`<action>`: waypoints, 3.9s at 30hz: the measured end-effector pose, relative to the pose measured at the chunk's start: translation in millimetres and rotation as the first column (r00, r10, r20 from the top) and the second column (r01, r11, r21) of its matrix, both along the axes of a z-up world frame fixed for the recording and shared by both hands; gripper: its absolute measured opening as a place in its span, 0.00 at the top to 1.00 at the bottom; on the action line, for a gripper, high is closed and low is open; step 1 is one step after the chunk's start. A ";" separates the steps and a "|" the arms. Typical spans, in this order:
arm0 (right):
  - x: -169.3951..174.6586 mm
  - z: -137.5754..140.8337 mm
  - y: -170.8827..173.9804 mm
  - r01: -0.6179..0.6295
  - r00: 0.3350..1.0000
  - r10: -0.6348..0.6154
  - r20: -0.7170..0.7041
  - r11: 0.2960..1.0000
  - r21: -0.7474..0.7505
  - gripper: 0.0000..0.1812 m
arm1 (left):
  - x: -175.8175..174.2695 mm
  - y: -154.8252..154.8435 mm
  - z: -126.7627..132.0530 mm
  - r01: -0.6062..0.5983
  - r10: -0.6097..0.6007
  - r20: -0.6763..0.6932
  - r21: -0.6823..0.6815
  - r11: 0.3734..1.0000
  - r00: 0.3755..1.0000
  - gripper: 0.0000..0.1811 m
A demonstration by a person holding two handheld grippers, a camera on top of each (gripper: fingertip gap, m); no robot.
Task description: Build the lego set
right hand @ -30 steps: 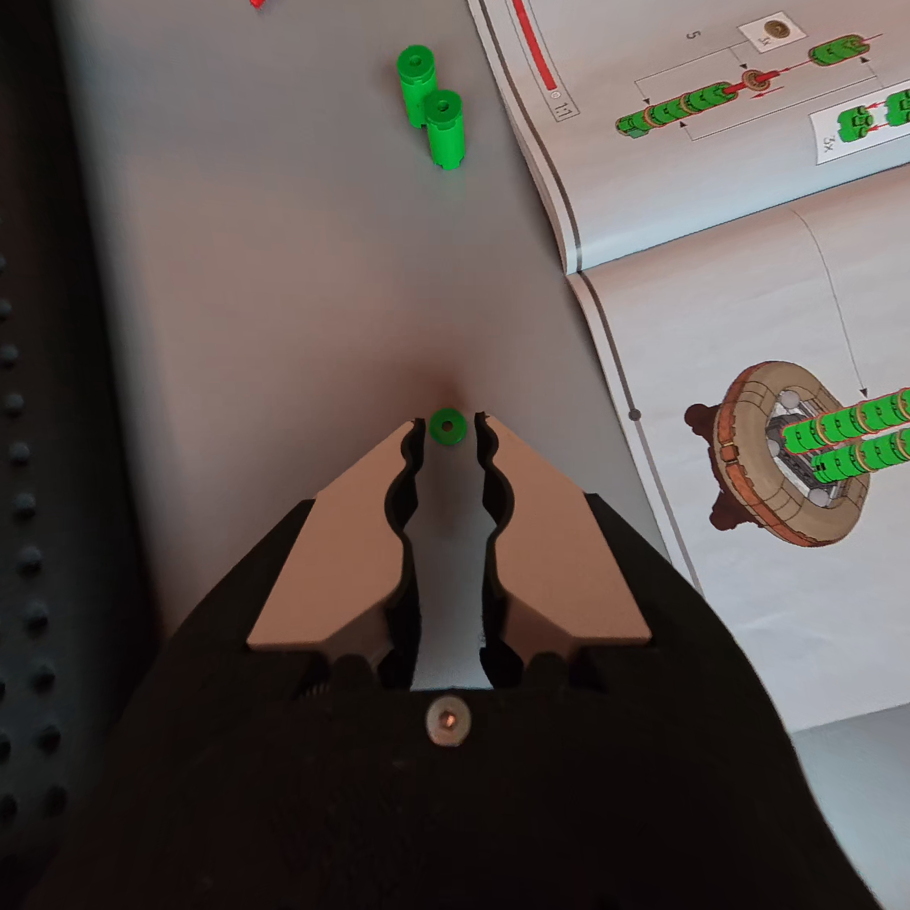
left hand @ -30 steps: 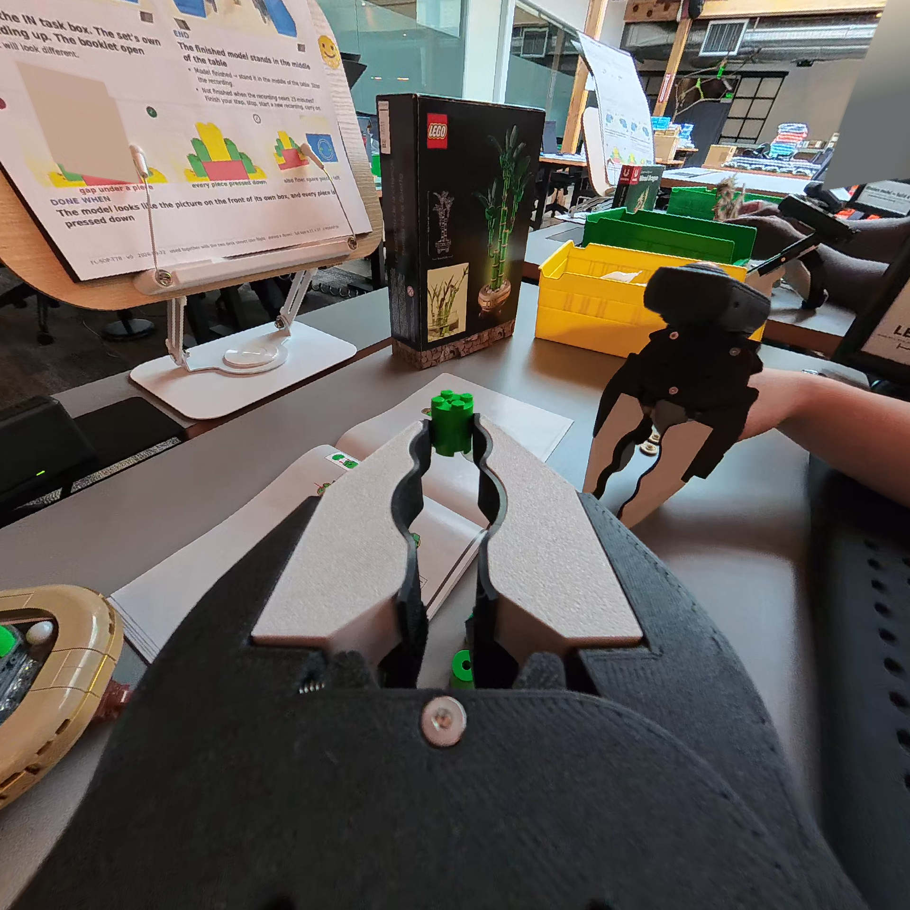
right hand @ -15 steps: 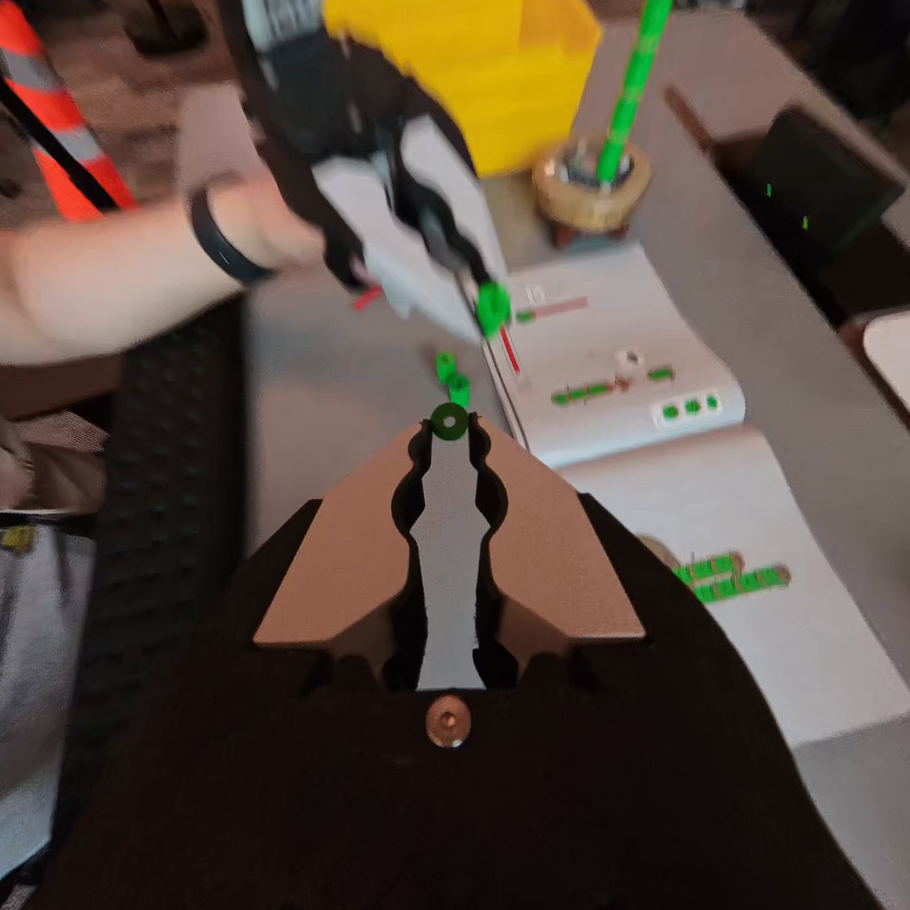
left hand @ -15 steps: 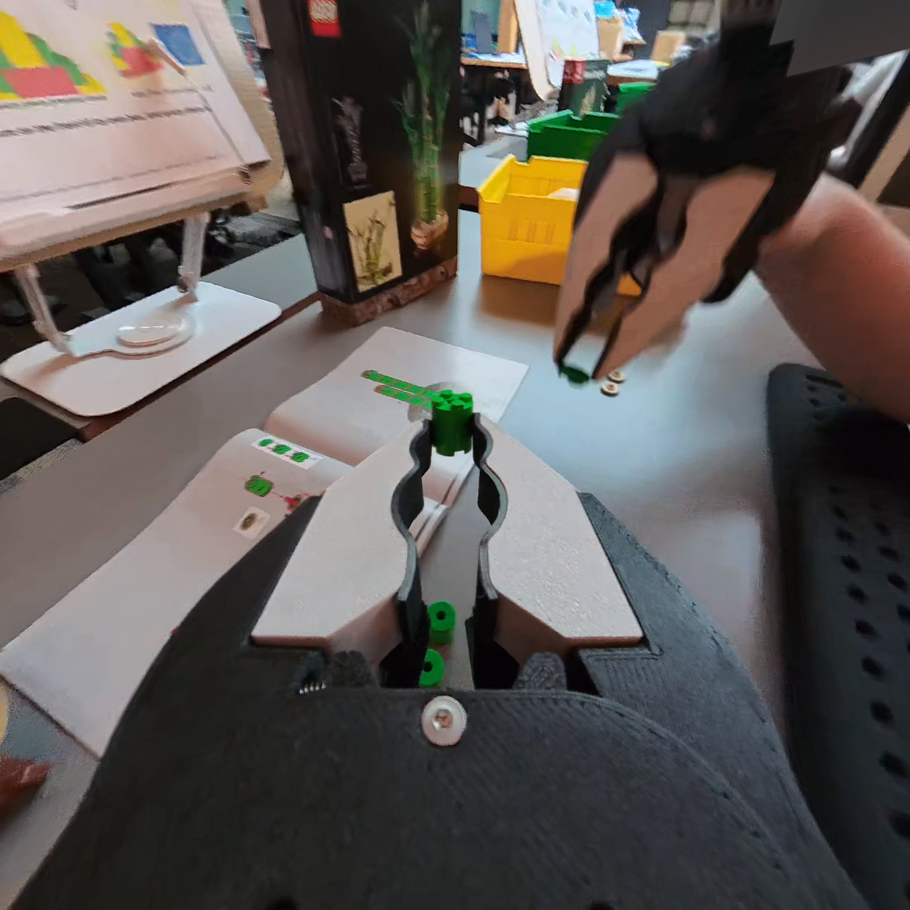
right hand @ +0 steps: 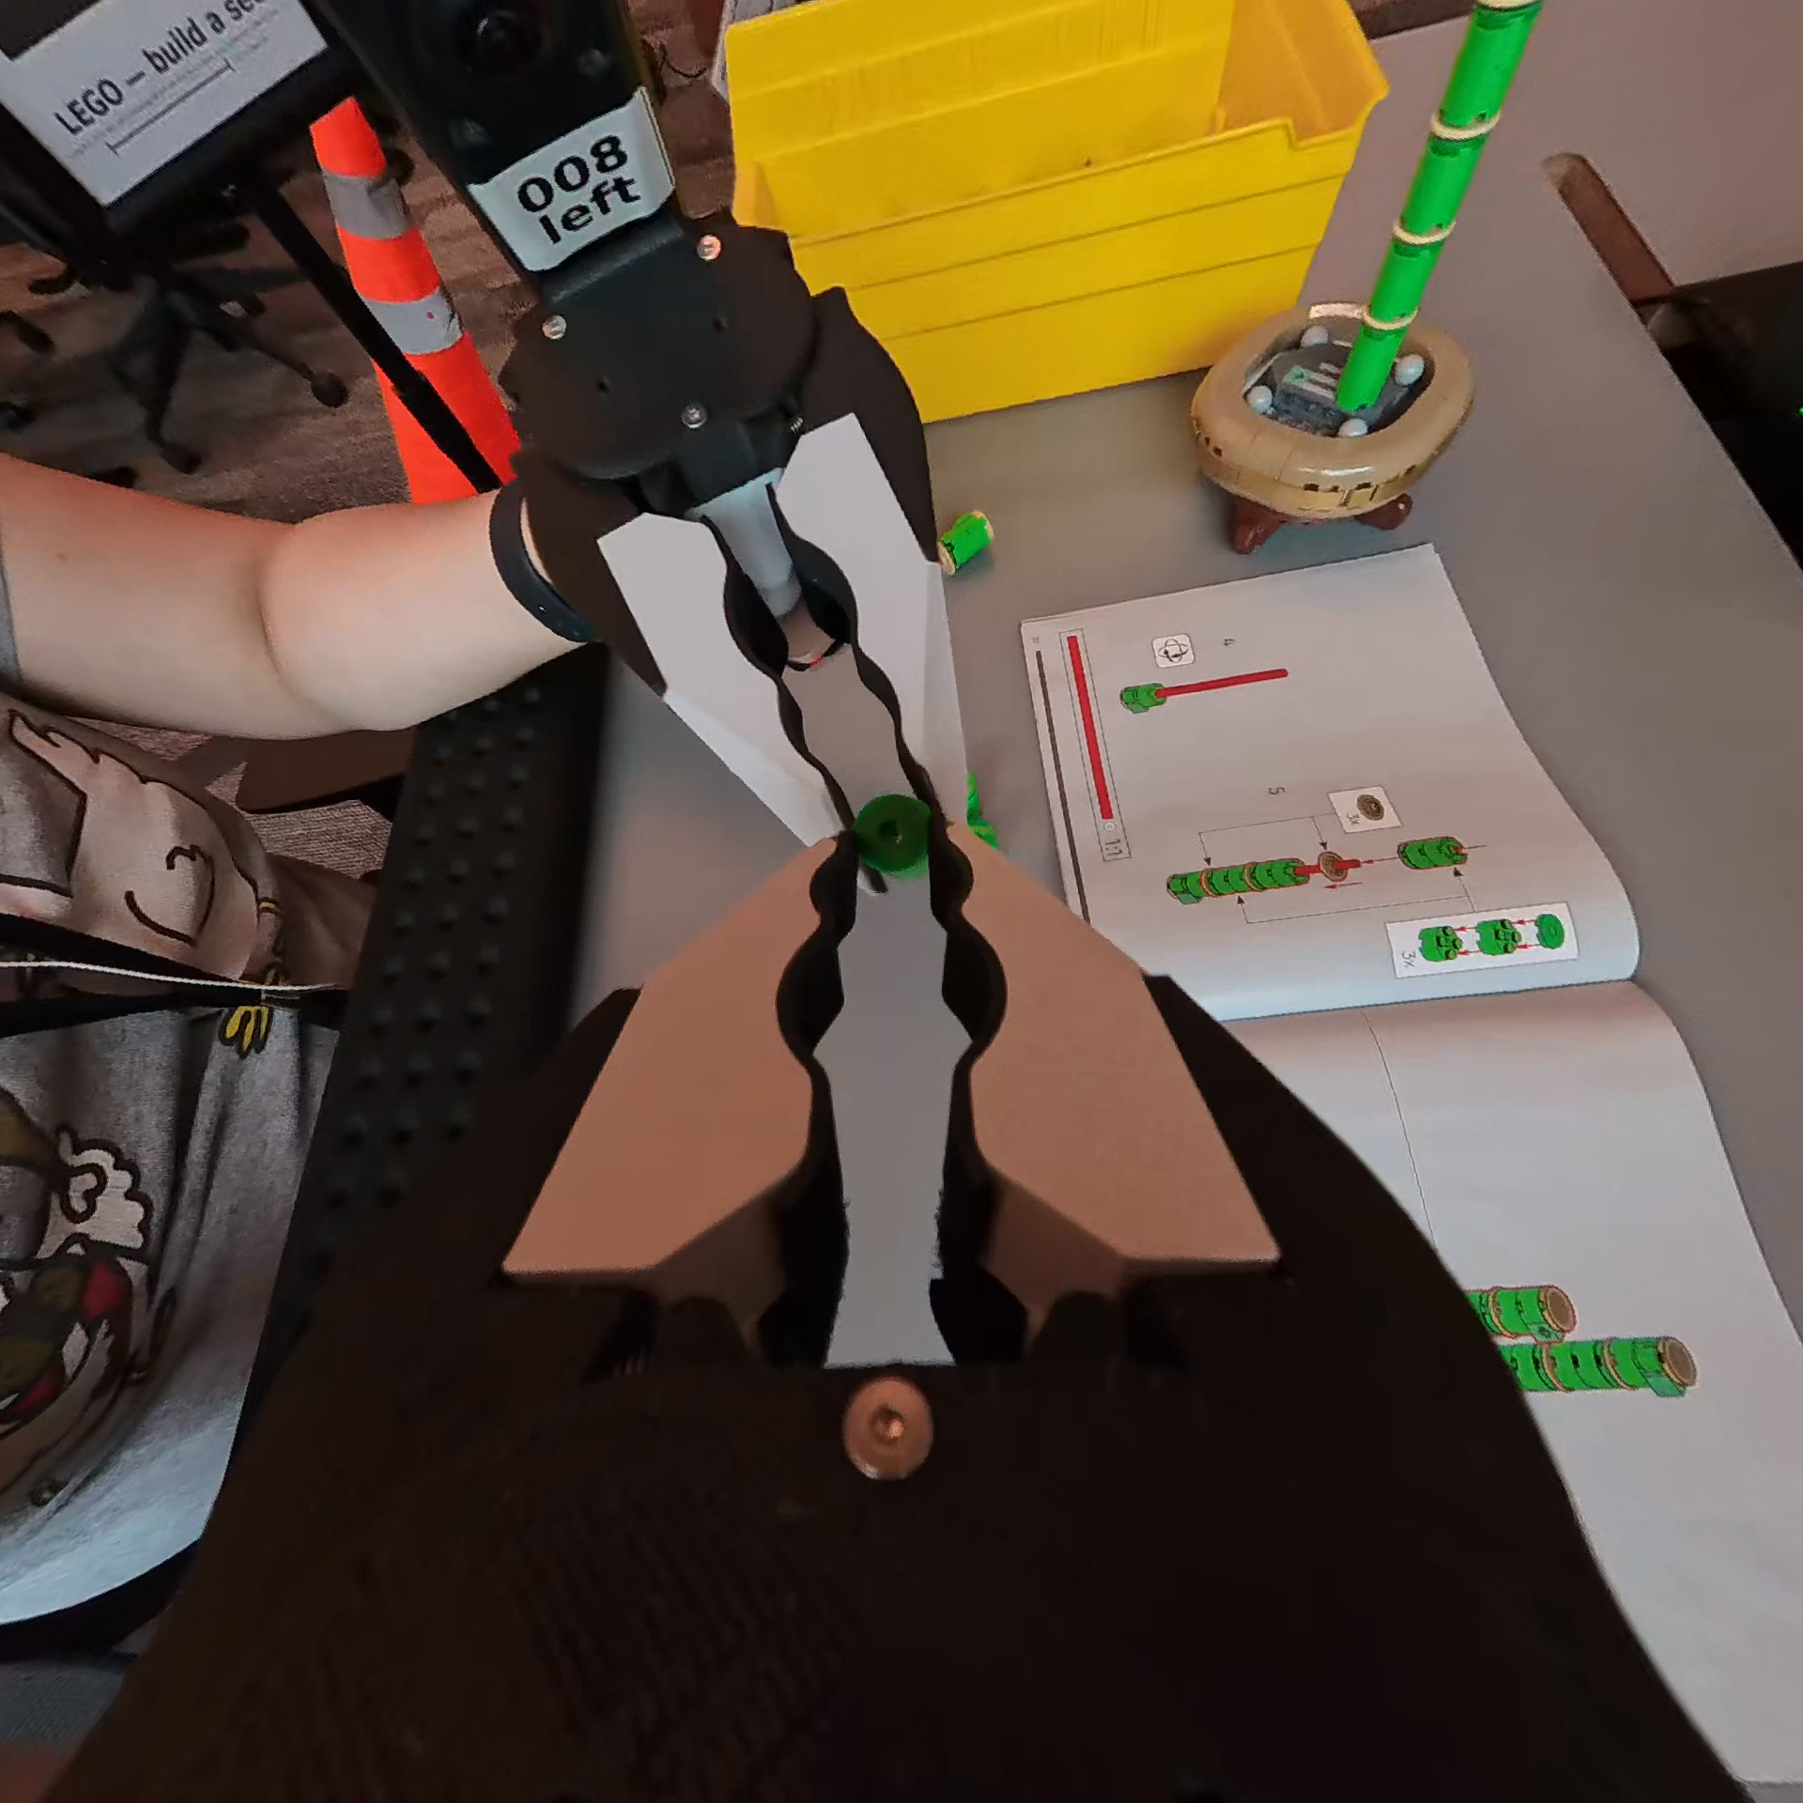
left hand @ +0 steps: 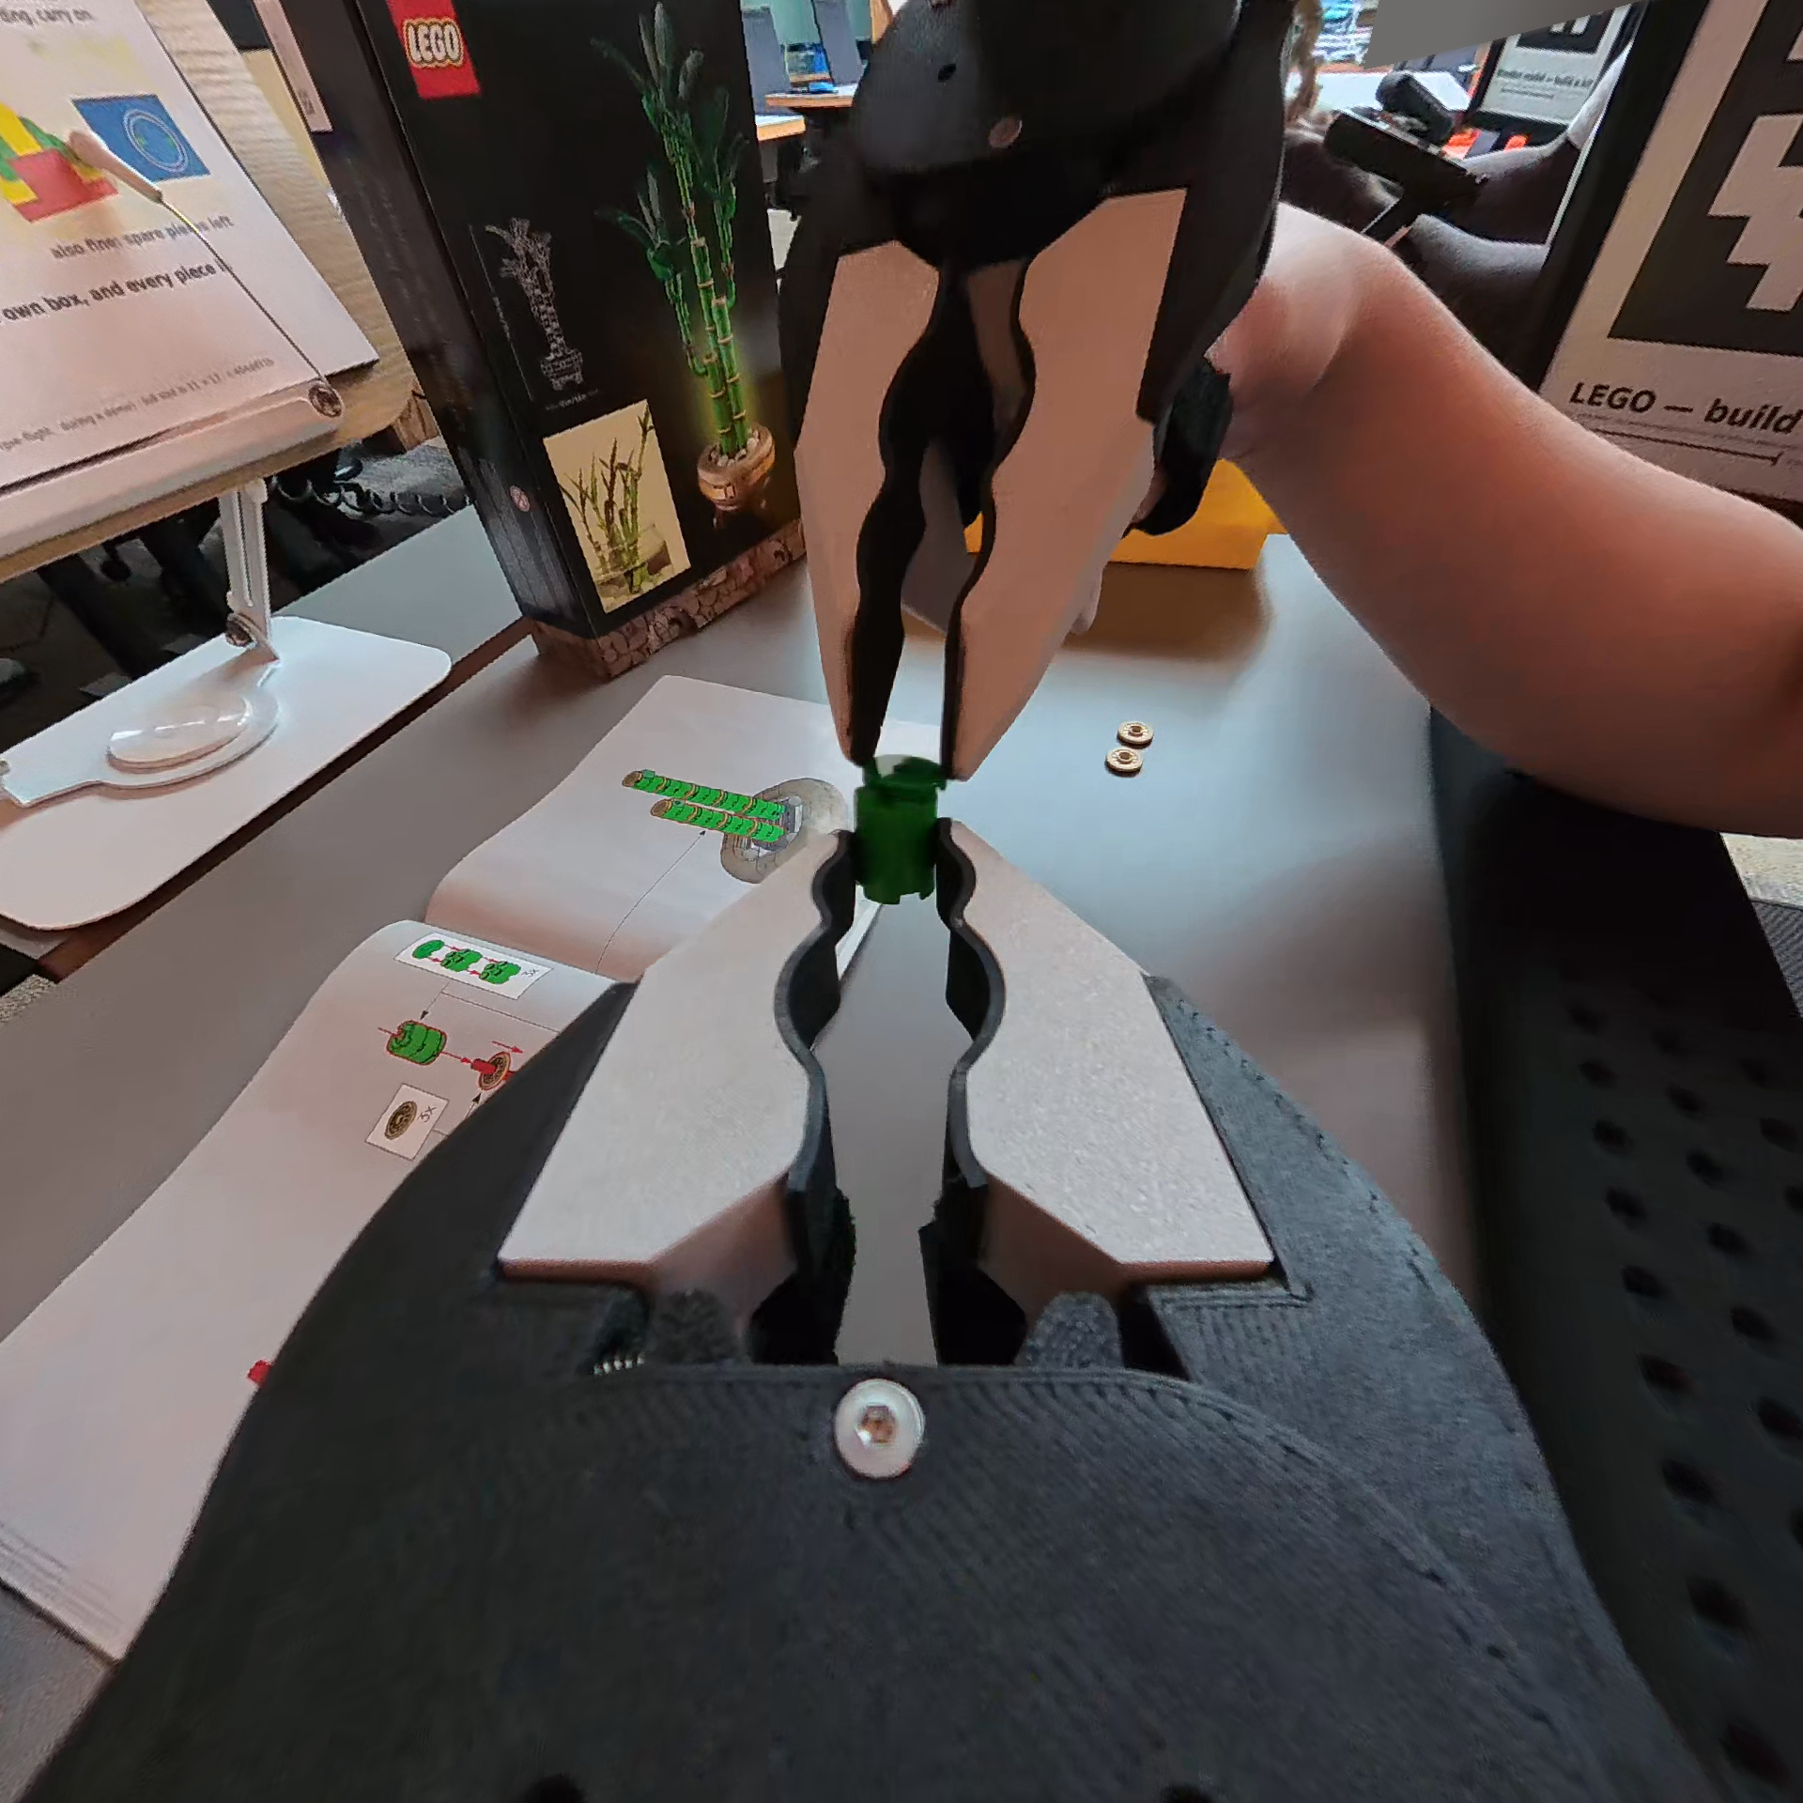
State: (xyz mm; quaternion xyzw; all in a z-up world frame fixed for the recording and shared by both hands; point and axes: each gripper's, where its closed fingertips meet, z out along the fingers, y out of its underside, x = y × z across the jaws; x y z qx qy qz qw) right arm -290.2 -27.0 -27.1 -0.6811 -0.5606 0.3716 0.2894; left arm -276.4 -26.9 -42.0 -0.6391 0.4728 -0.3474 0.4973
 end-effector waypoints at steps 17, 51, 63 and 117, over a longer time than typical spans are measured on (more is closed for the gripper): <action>-2.0 -0.8 9.5 0.083 0.996 -0.084 -0.014 0.994 -0.064 0.92 | -3.1 8.4 -1.0 -0.087 0.097 -0.078 0.122 0.989 0.992 0.92; -10.7 6.8 21.2 0.220 0.974 -0.223 0.026 0.972 0.082 0.92 | -15.4 26.8 8.3 -0.281 0.349 -0.142 0.357 0.891 0.926 0.92; -6.8 0.1 19.2 0.213 0.970 -0.225 0.093 0.970 0.120 0.92 | -11.7 25.3 1.6 -0.241 0.343 -0.194 0.412 0.879 0.919 0.92; -18.7 44.0 2.6 0.138 0.942 -0.102 0.320 0.986 -0.093 0.92 | -15.0 8.0 50.2 -0.251 0.220 0.145 0.256 0.934 0.965 0.92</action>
